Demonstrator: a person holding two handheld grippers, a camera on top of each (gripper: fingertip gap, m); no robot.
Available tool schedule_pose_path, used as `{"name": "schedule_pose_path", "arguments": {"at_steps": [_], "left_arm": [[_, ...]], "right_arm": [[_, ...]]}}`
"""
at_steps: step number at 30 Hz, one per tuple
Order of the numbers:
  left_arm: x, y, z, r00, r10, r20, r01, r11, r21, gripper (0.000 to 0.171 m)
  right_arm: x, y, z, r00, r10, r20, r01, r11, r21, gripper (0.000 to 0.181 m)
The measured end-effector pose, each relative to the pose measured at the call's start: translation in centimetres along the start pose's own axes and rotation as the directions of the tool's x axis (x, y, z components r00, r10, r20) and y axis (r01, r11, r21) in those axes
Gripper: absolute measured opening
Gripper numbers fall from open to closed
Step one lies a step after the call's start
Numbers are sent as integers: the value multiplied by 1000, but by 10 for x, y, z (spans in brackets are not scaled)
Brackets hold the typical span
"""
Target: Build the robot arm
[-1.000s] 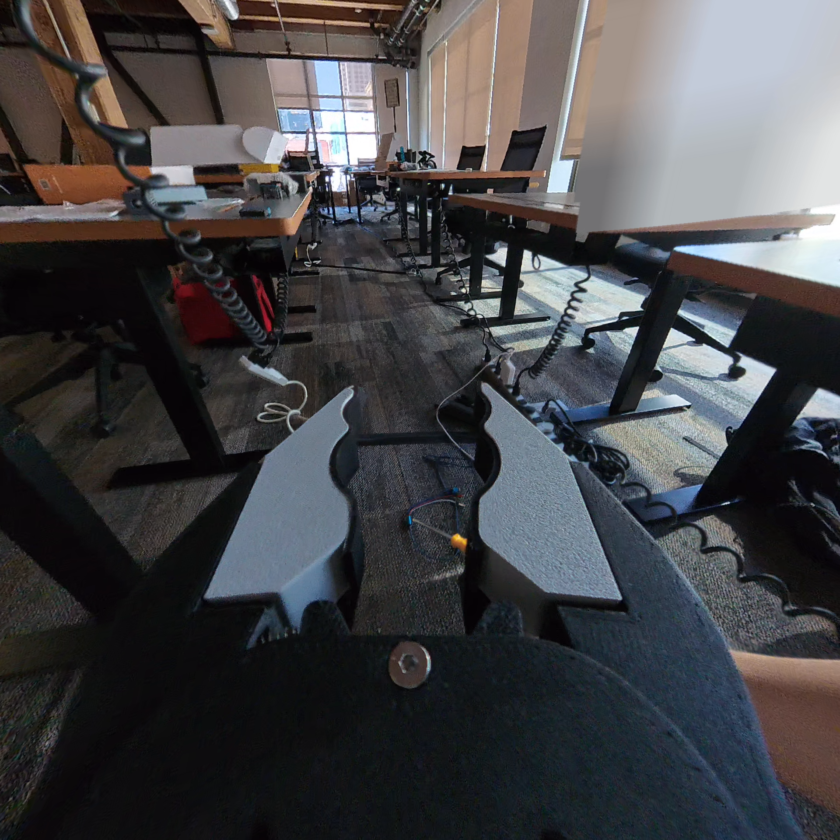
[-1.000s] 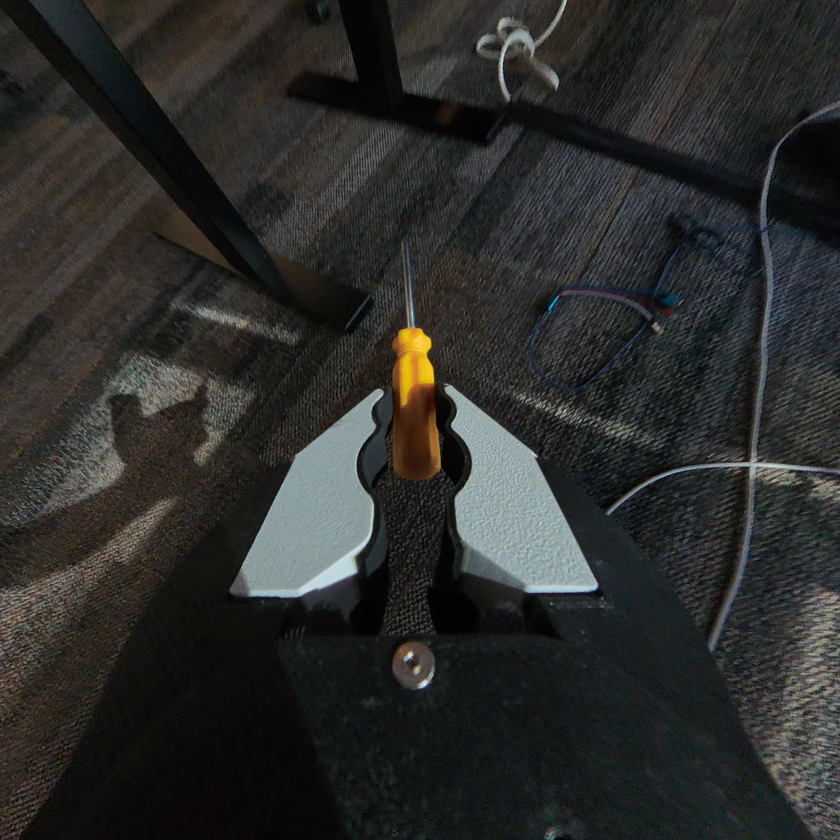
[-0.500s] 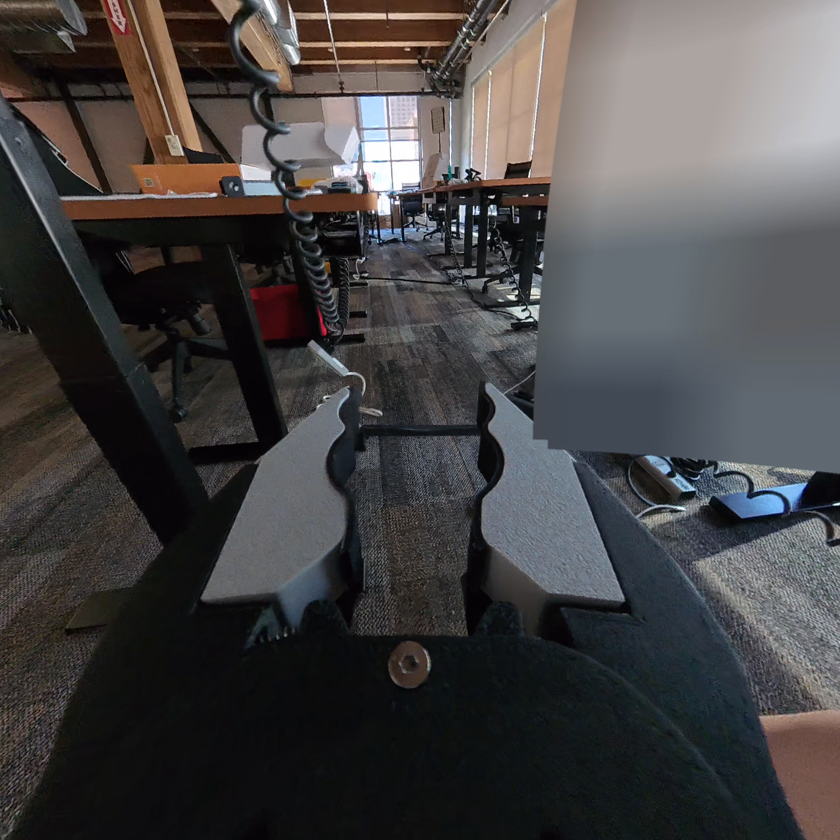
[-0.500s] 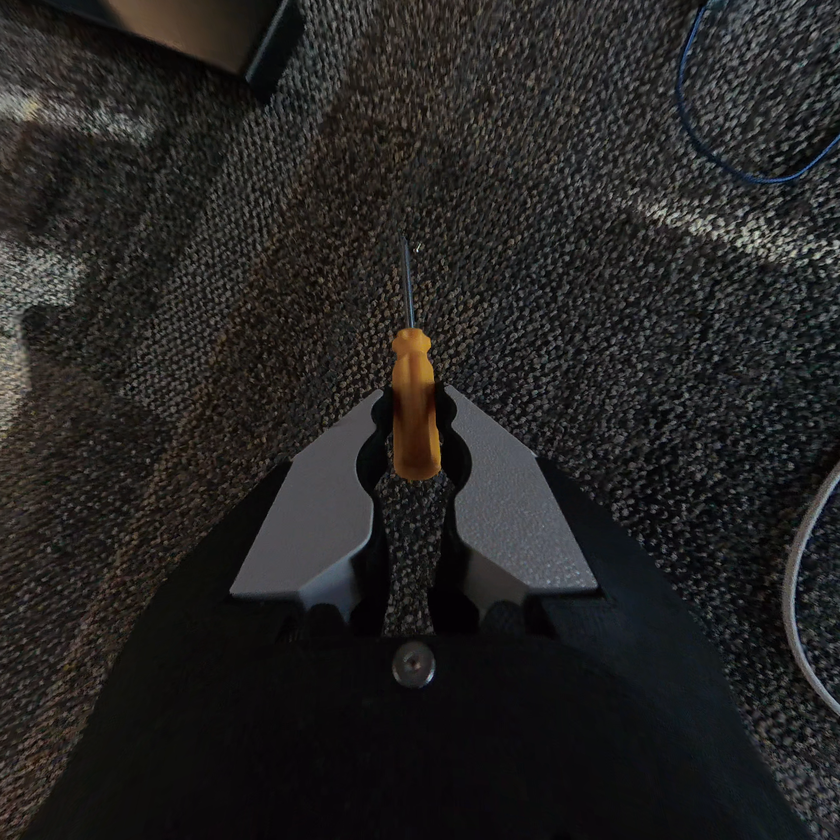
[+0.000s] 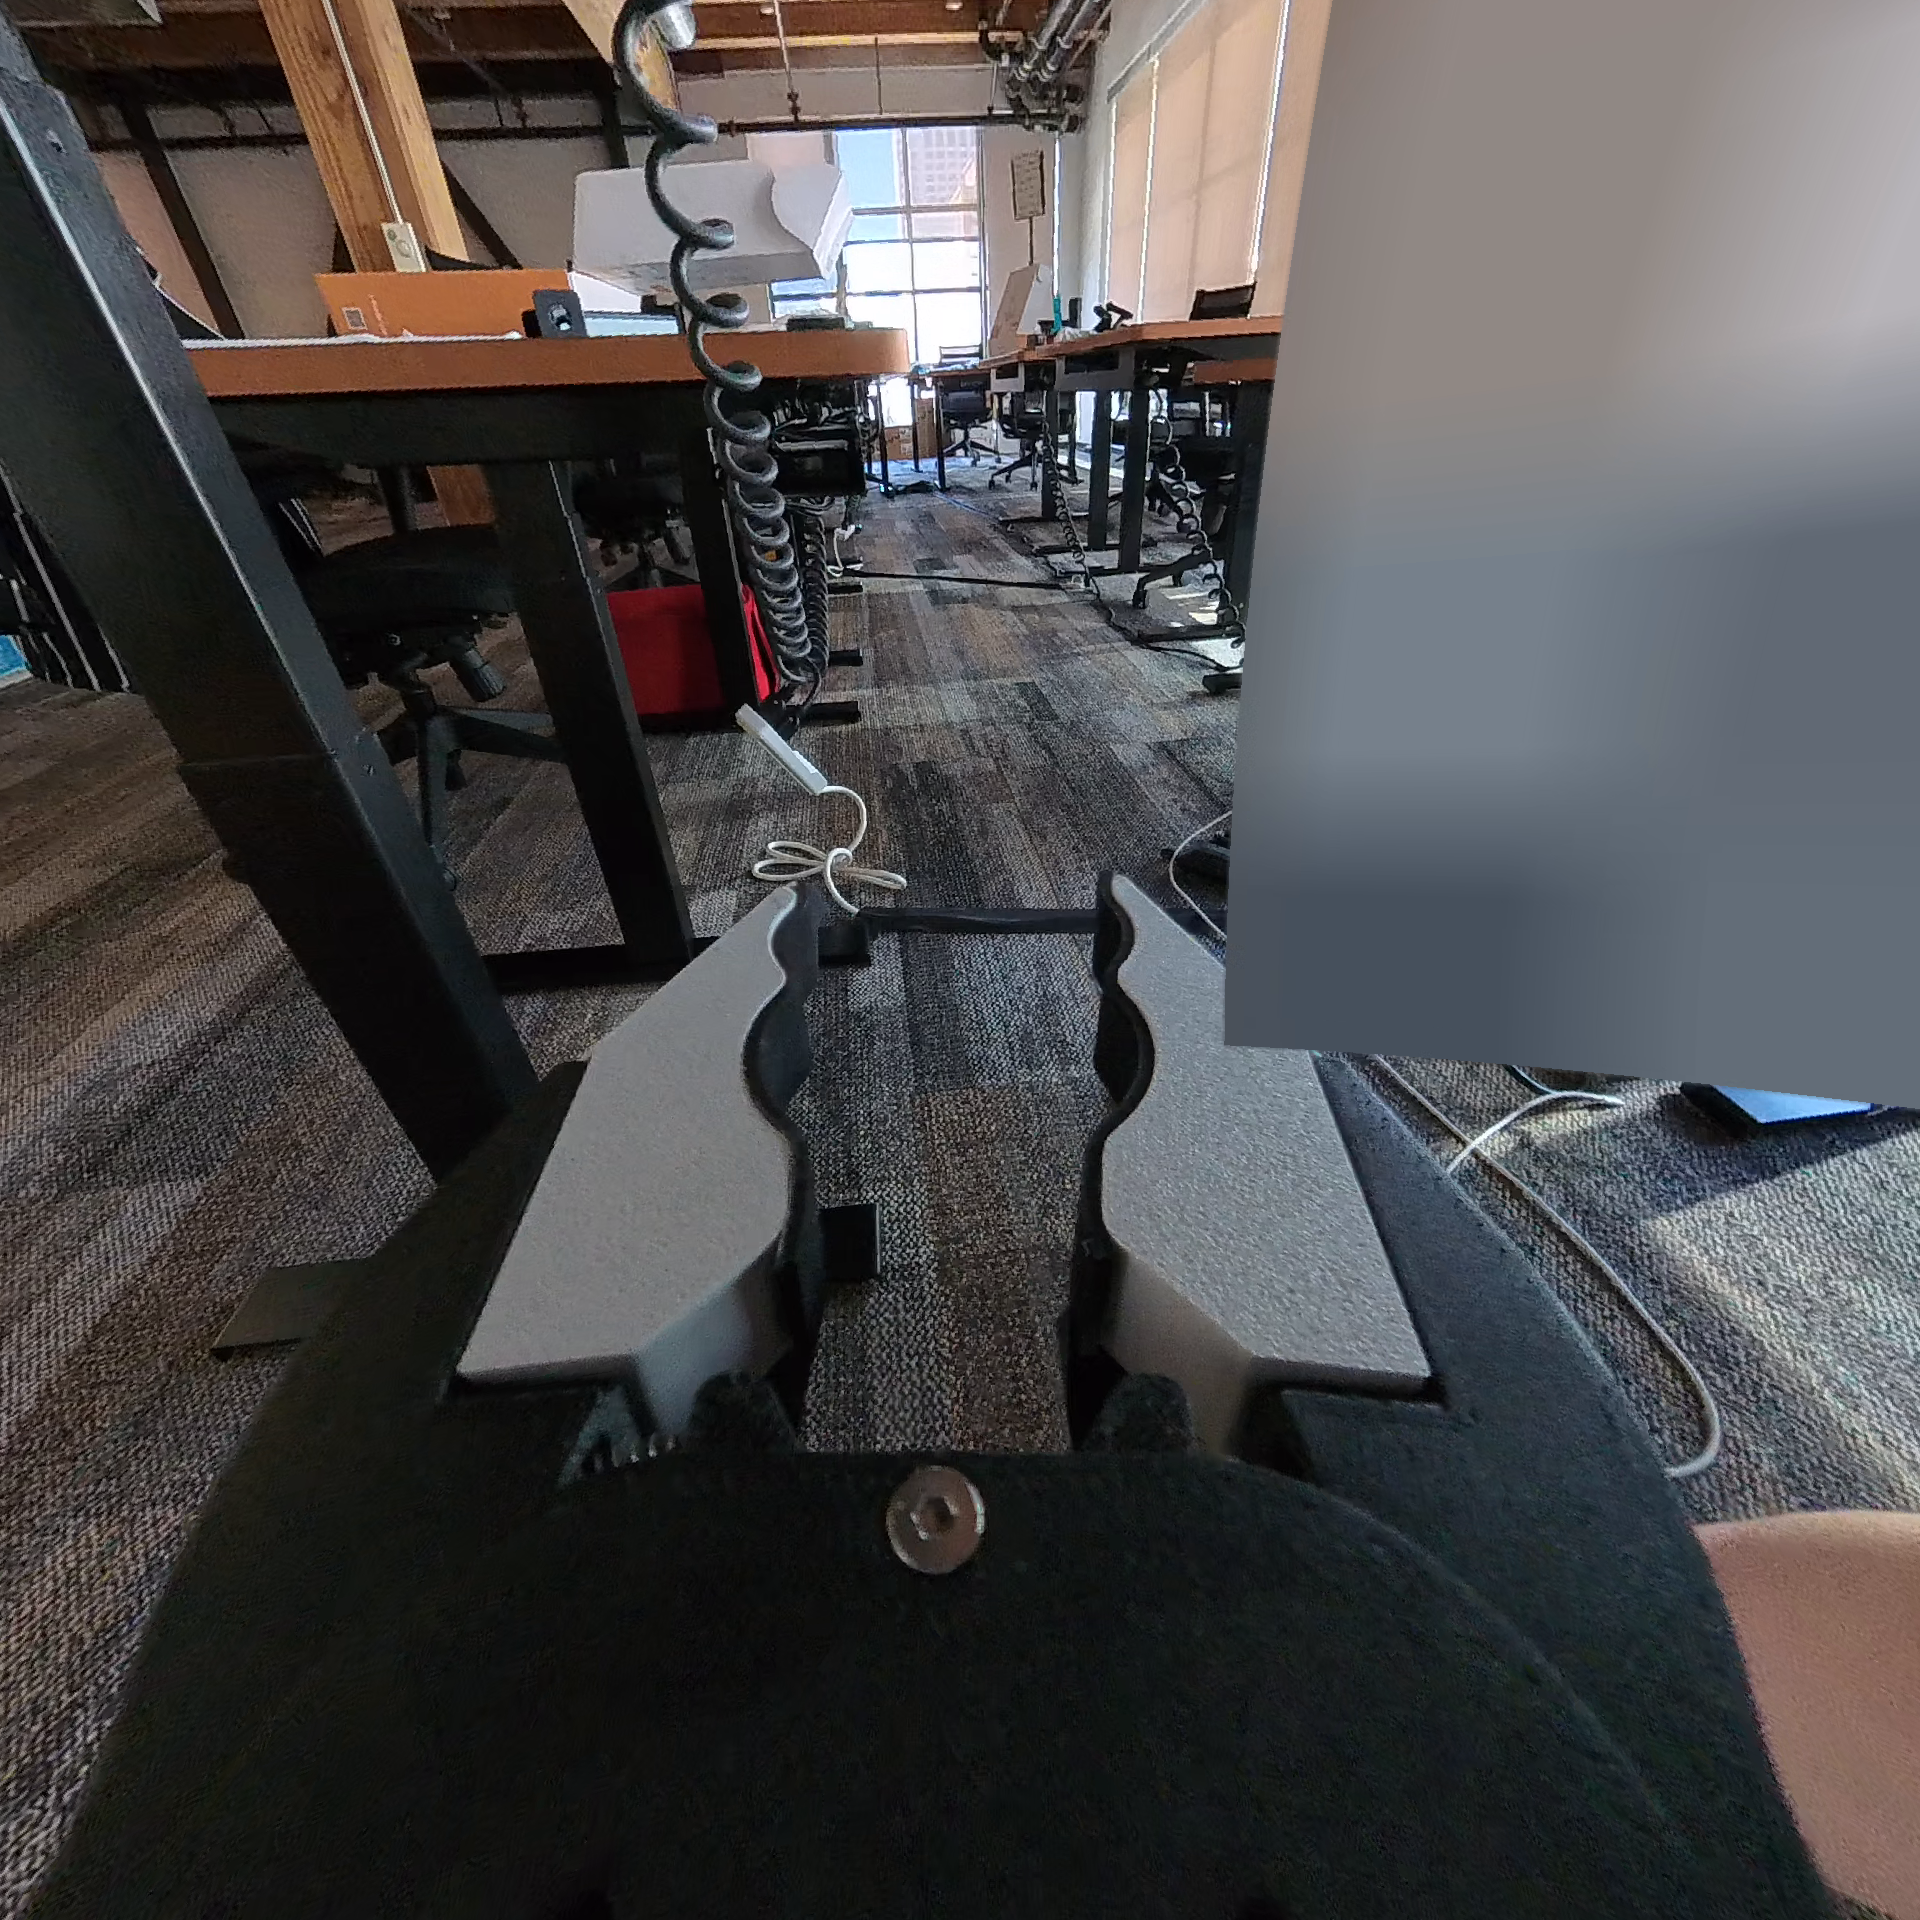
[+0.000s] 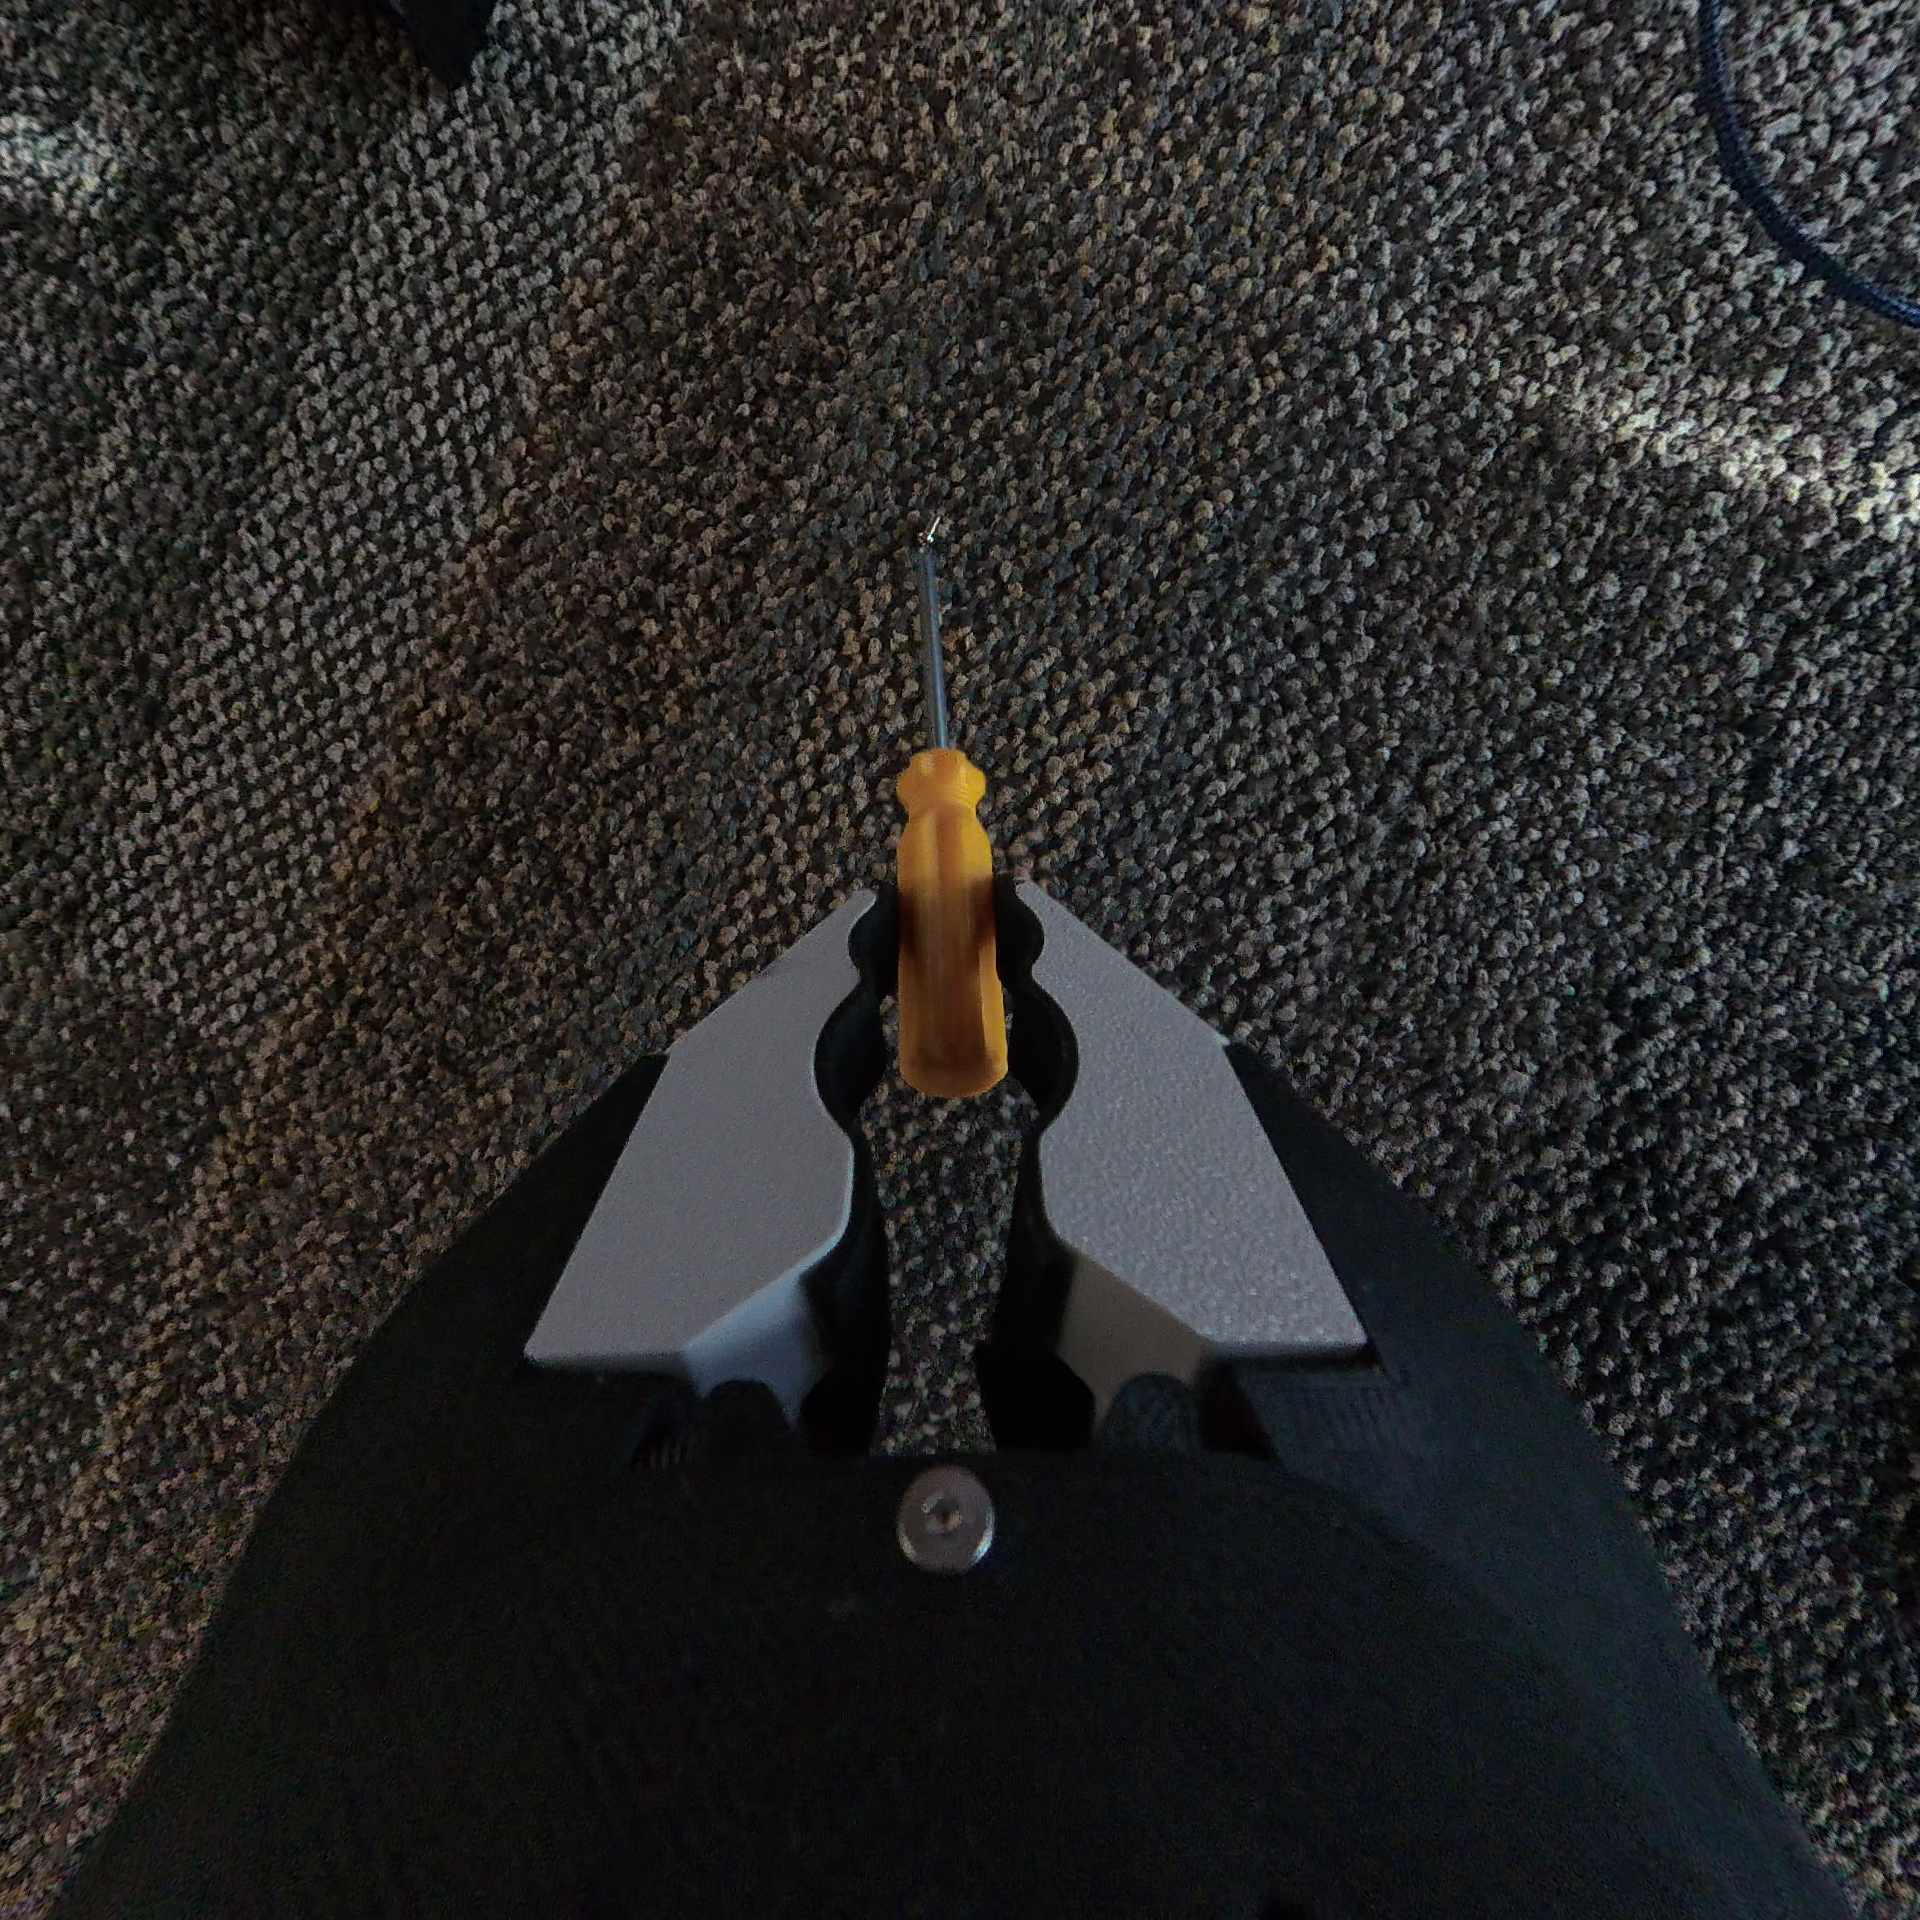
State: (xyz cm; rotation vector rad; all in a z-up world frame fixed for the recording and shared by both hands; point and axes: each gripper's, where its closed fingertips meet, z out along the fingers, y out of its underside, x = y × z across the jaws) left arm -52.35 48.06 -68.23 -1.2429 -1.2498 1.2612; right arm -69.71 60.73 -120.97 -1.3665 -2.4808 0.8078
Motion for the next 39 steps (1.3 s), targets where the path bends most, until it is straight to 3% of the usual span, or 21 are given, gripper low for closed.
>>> {"name": "schedule_pose_path", "arguments": {"at_steps": [8,11,15,20,27,31,34,39], "left_arm": [[-4,3,4,1000,-25,7,25,1000,-10,53],[3,-8,3,999,-52,9,52,998,-23,52],[34,-20,5,995,-101,-25,97,990,-106,53],[90,-74,-1,989,-131,-66,120,982,-149,51],[171,-175,-37,970,-242,-32,234,958,-166,50],[217,-236,-76,962,-264,-69,248,952,-181,49],[249,-284,-112,950,-266,-164,241,958,-158,49],[277,-345,-182,939,-197,-283,157,975,-159,49]], "right_arm": [[0,-3,1,1000,-14,14,14,1000,-12,17],[-2,-3,-29,999,-29,29,29,1000,-4,17],[1,-19,-104,997,-38,66,34,998,55,17],[21,-58,-240,990,-38,132,19,989,144,17],[41,-118,-464,979,-124,158,86,970,229,17],[38,-147,-601,975,-176,133,131,947,293,17],[30,-166,-705,978,-183,102,132,917,376,17],[4,-167,-866,977,-202,75,145,875,462,17]]}}
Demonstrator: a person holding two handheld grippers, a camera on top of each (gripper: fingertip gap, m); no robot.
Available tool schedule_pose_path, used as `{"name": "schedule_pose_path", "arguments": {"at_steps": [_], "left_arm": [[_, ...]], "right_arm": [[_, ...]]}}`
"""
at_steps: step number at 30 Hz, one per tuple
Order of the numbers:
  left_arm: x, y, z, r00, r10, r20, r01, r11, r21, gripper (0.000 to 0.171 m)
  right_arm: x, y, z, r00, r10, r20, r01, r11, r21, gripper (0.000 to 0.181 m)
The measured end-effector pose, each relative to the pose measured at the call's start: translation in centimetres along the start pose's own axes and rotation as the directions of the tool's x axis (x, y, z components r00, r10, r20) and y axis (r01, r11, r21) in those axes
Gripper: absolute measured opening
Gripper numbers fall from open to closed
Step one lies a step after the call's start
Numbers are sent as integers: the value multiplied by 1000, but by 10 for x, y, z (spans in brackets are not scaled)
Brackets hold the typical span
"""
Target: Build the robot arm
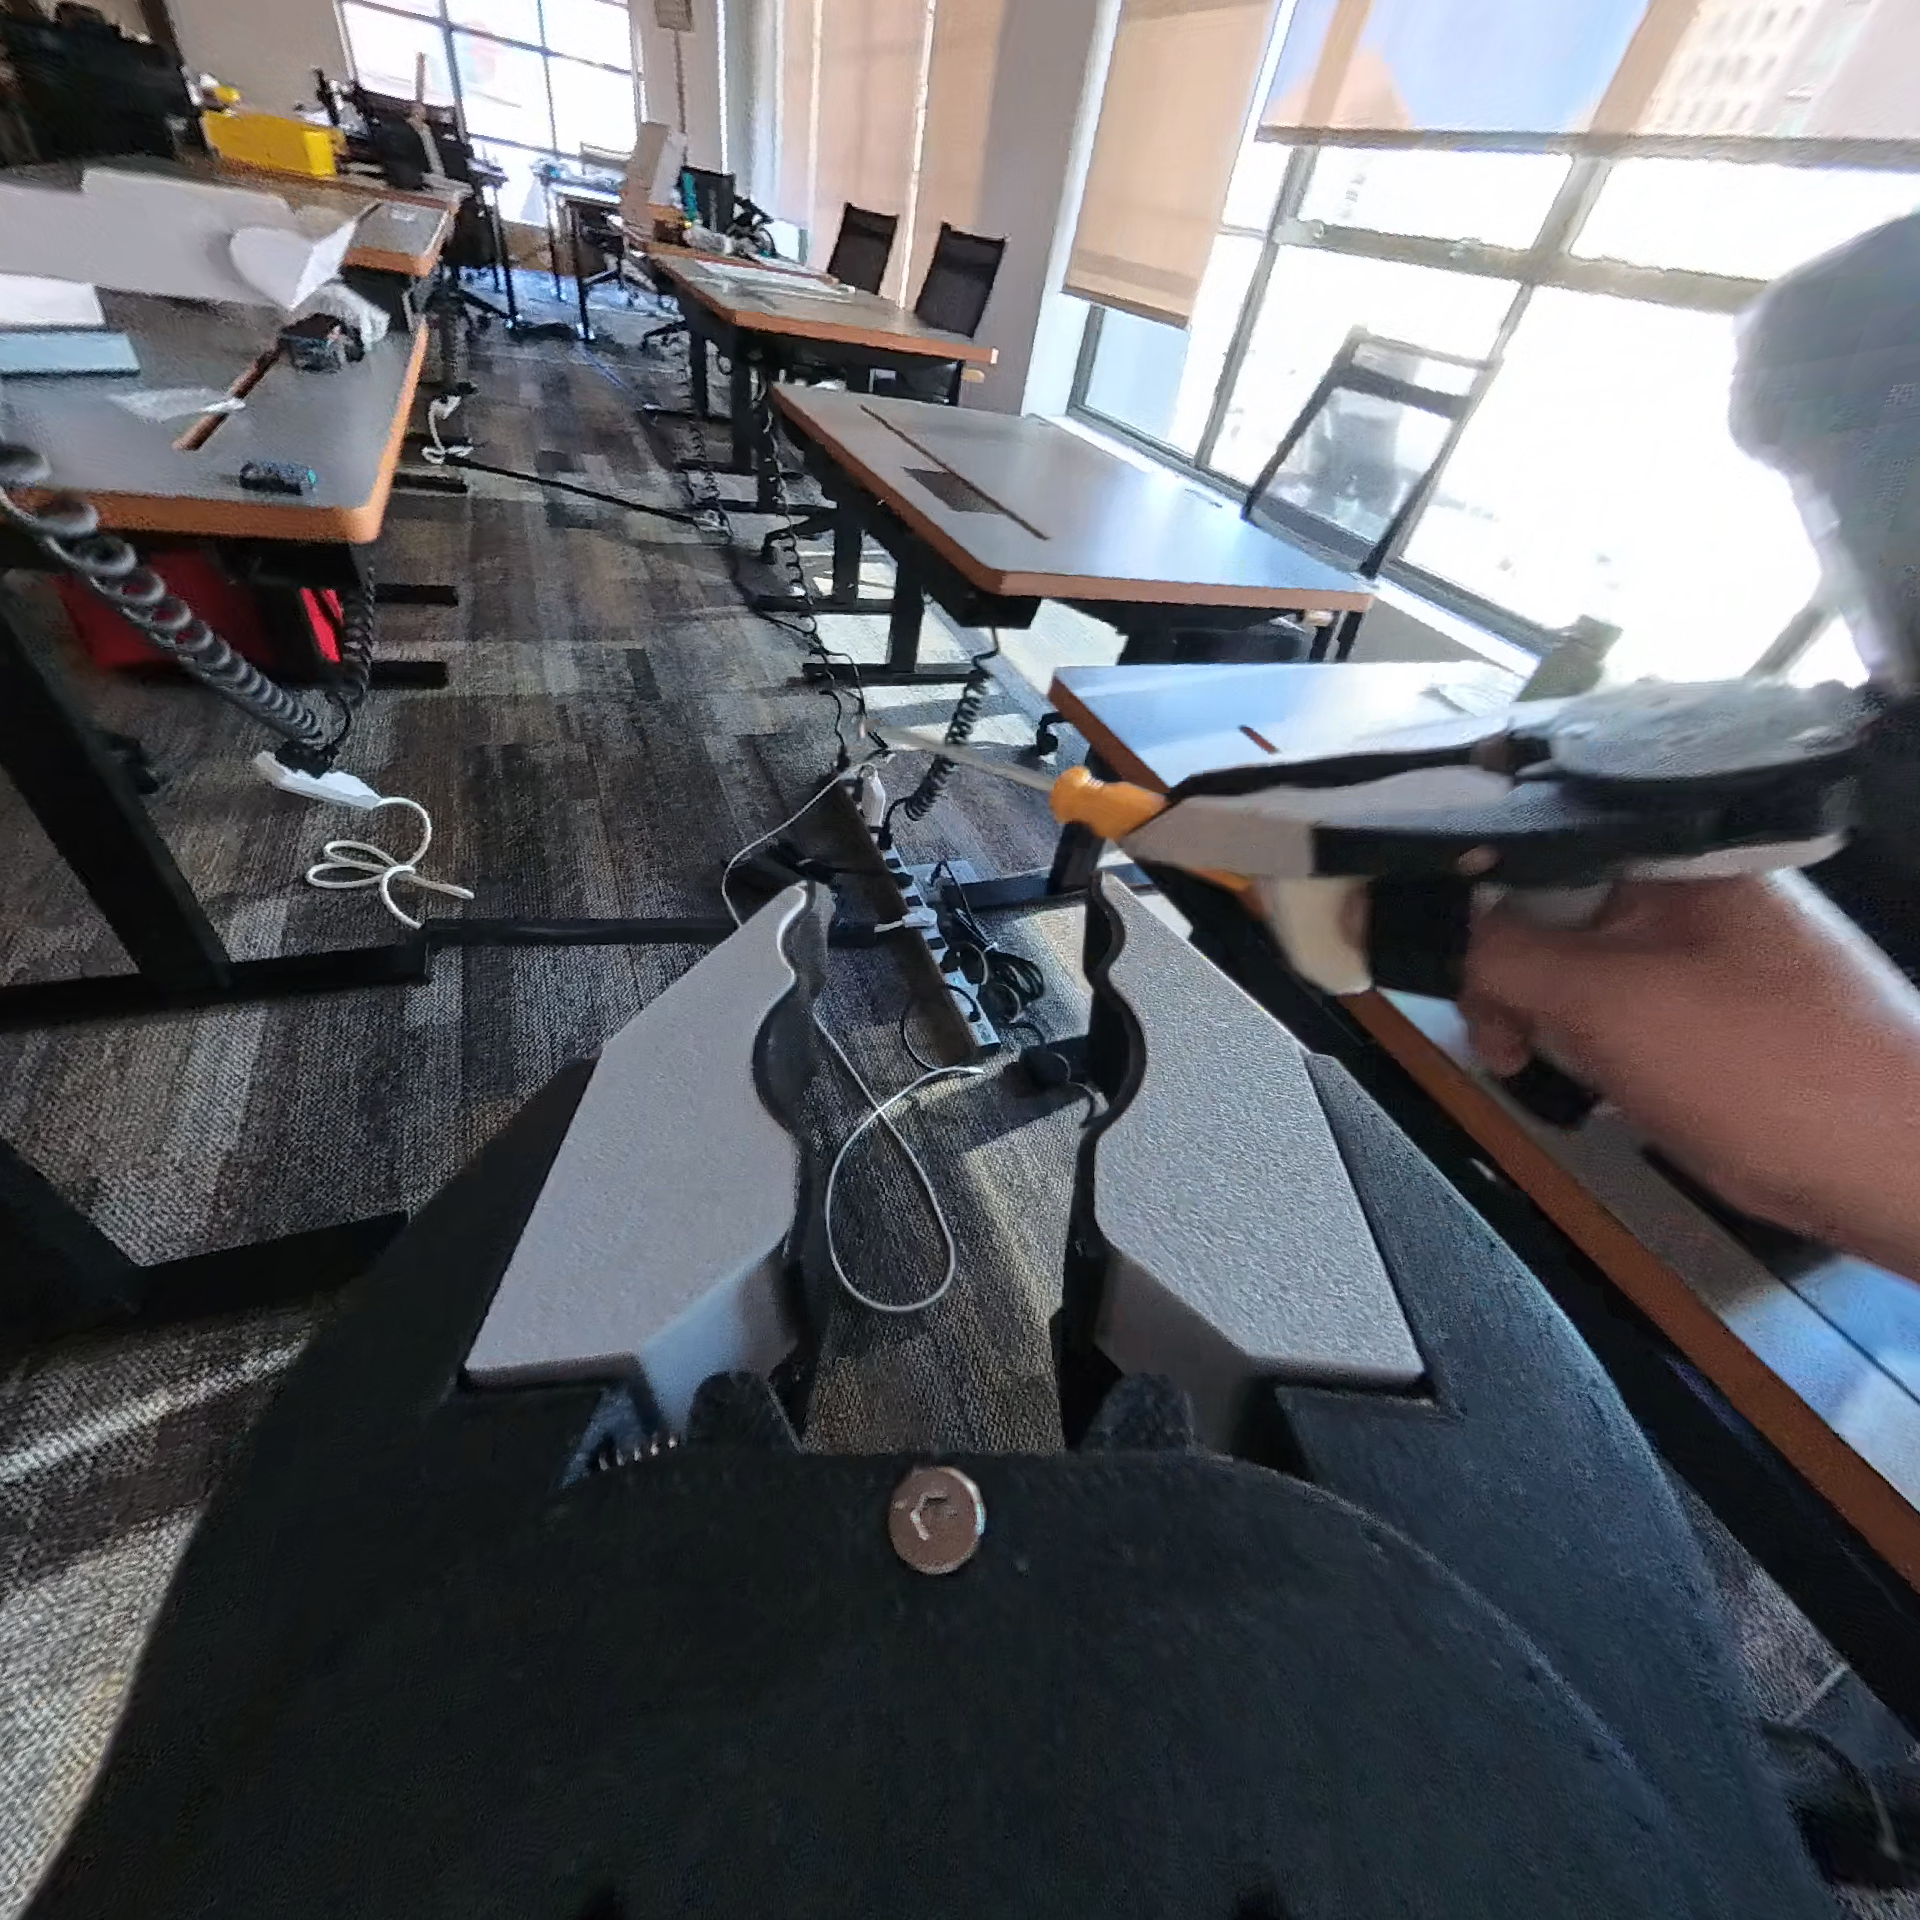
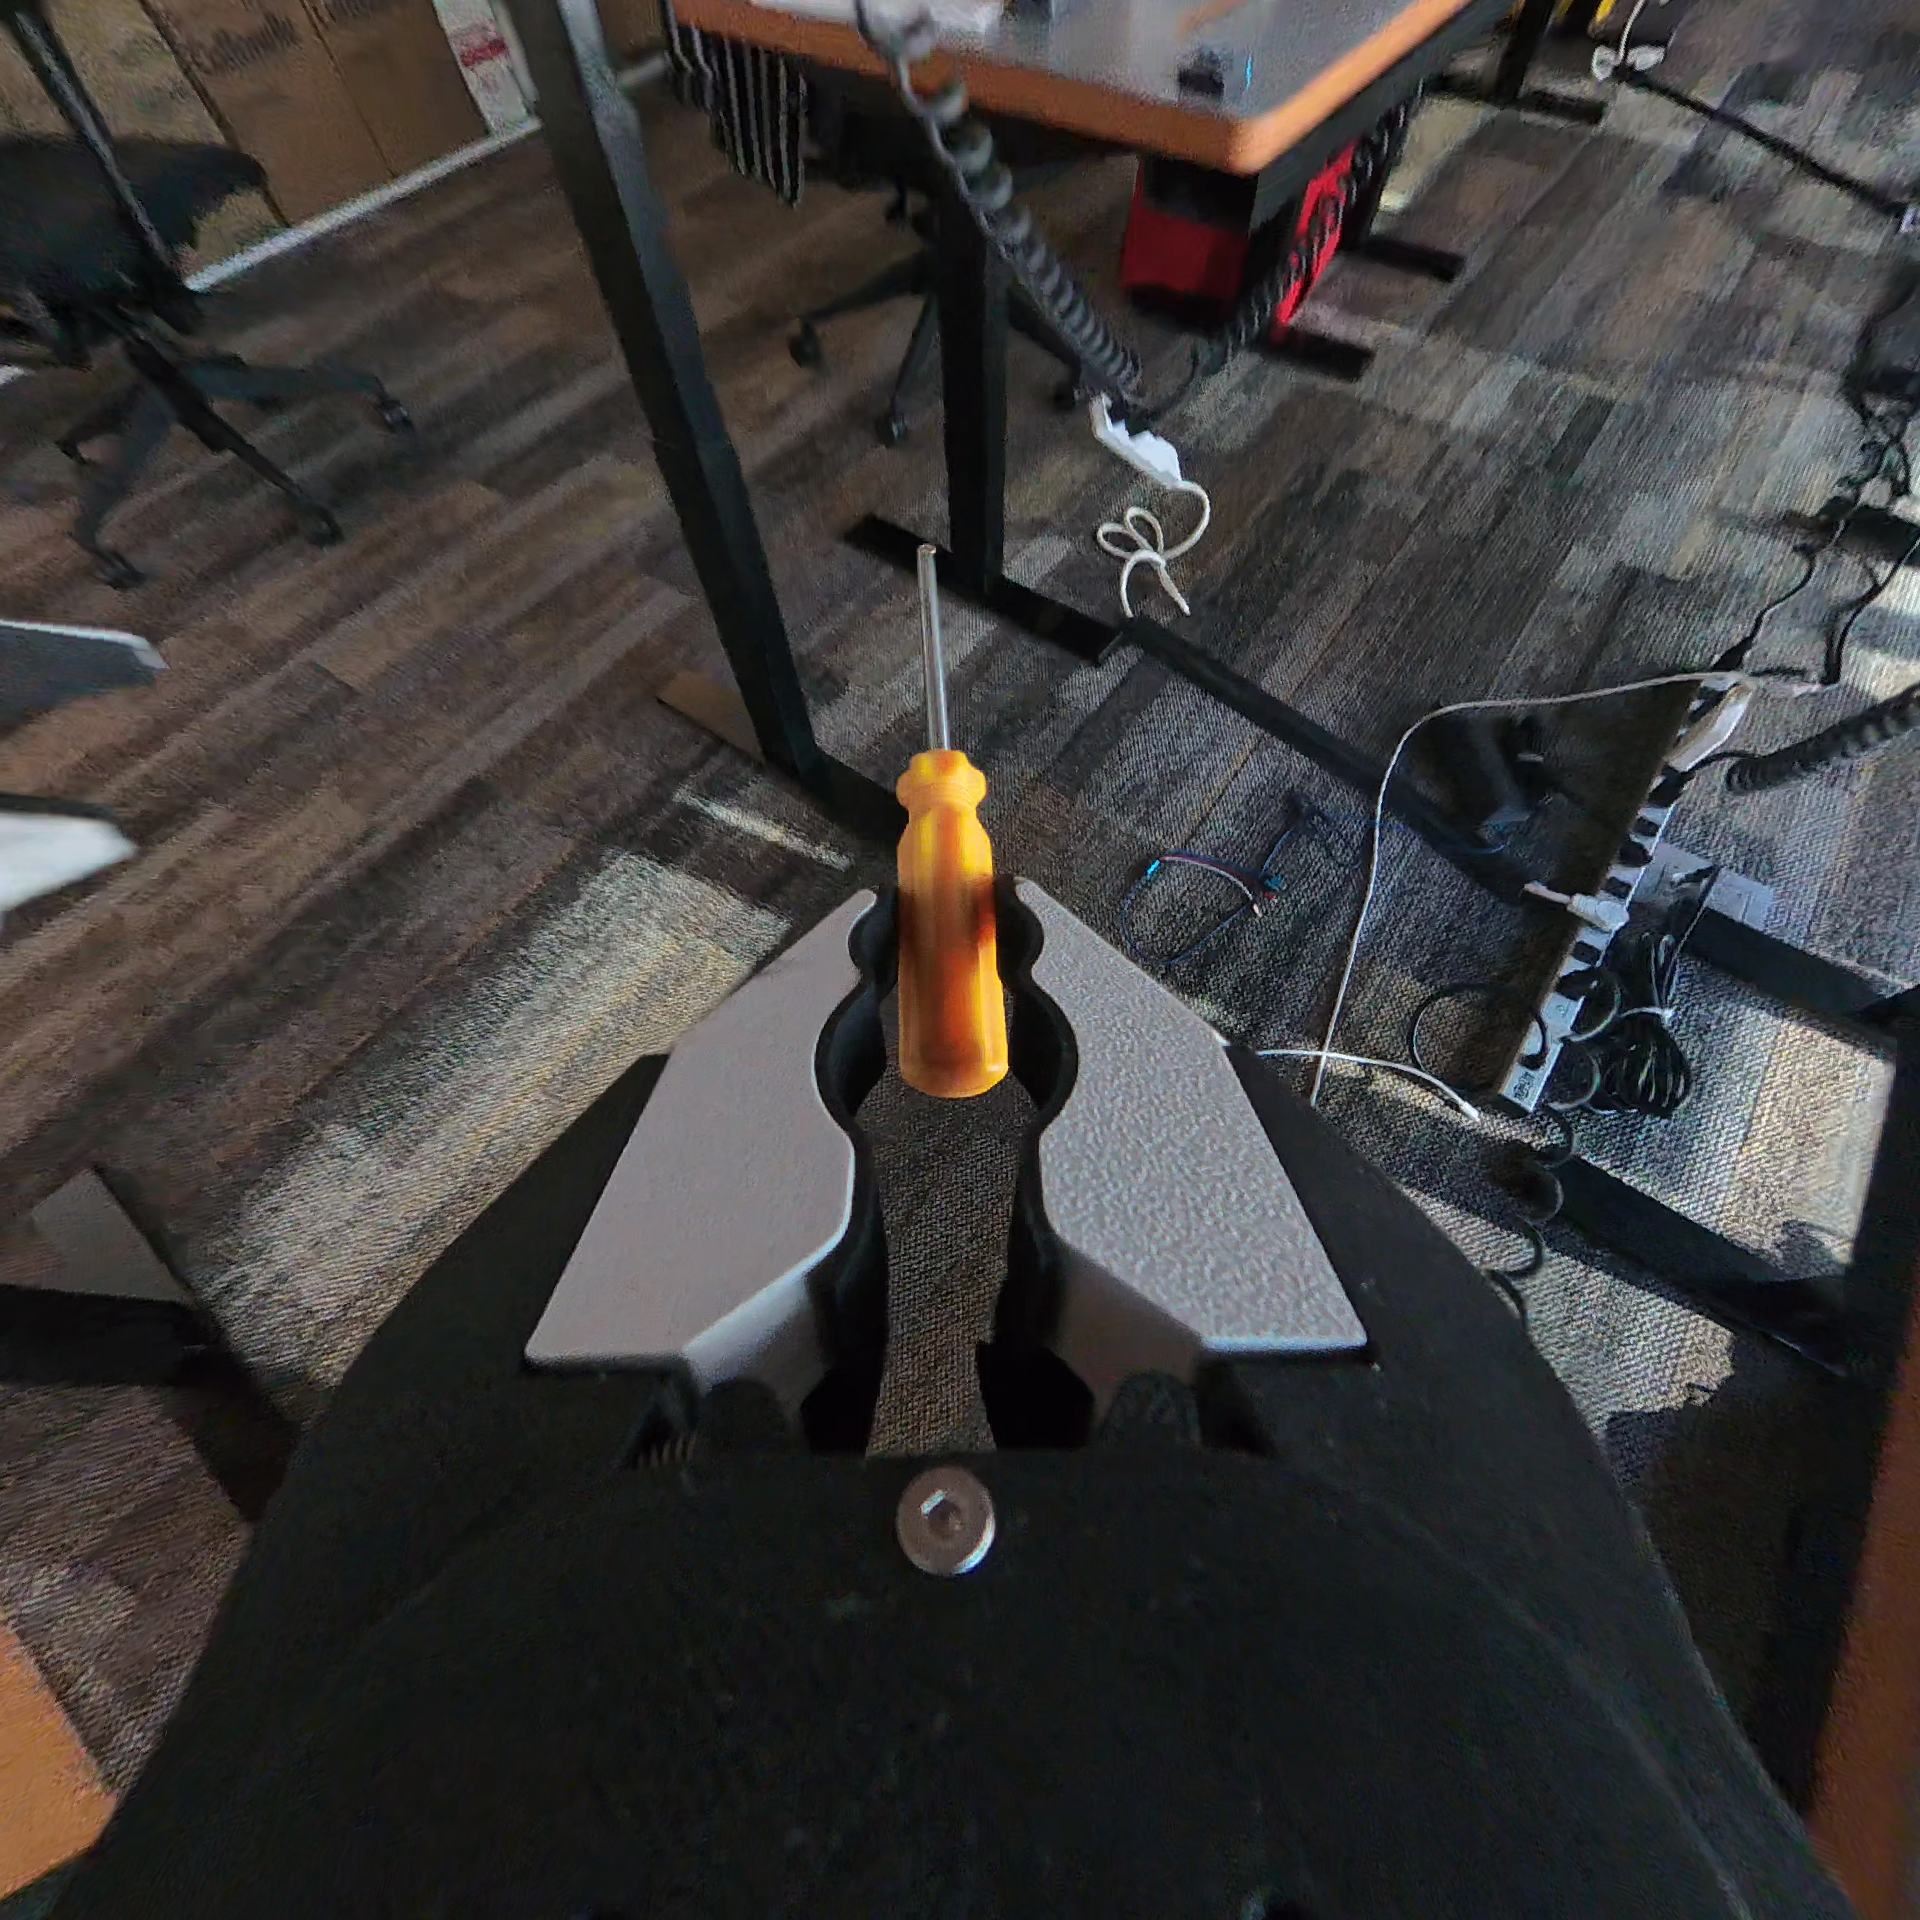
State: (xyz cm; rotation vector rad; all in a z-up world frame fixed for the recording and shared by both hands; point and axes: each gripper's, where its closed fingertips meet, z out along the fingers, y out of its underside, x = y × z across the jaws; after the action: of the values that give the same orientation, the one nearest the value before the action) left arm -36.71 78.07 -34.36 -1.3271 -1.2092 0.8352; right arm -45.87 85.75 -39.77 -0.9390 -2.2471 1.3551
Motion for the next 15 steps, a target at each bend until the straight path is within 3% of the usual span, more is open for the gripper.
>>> {"name": "schedule_pose_path", "arguments": {"at_steps": [7,15], "left_arm": [[57,-64,-123,999,29,36,-32,996,80,48],[165,-134,-307,997,-37,70,23,981,195,45]], "right_arm": [[-88,-55,-191,986,-99,130,92,994,57,17],[-217,-74,-393,873,-178,454,141,983,114,17]]}}
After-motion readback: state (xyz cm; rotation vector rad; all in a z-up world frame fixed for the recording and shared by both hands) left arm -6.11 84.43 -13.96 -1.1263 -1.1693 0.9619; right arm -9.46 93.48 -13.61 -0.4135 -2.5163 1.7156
